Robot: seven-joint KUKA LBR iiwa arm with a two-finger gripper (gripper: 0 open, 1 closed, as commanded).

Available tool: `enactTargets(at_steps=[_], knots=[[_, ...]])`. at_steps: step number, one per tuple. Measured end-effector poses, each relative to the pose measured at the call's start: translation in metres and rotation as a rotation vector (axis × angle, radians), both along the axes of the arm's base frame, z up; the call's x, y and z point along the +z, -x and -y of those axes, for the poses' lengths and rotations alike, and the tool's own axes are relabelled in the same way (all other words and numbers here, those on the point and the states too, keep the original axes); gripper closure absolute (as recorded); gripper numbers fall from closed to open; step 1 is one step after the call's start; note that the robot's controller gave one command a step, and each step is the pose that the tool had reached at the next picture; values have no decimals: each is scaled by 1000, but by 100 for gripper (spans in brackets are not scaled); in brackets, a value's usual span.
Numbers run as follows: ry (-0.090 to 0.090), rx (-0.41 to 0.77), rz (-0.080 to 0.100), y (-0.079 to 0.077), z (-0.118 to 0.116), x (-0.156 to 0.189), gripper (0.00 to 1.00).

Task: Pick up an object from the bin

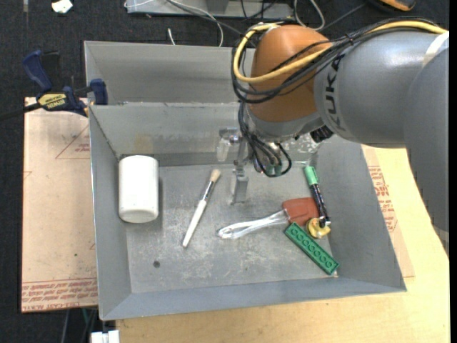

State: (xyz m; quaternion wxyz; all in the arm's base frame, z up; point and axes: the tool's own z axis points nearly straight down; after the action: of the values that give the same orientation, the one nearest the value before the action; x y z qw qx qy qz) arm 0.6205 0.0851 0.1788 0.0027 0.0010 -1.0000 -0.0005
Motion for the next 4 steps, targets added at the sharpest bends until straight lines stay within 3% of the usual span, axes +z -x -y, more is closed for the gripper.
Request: enactTargets(at_steps=[1,2,3,4], knots=[[0,-2,7,-2,0,4,0],[-1,169,10,-4,-17,-47,0],[-2,473,10,5,-29,-60,0],[-4,481,12,-2,-56,-64,0]])
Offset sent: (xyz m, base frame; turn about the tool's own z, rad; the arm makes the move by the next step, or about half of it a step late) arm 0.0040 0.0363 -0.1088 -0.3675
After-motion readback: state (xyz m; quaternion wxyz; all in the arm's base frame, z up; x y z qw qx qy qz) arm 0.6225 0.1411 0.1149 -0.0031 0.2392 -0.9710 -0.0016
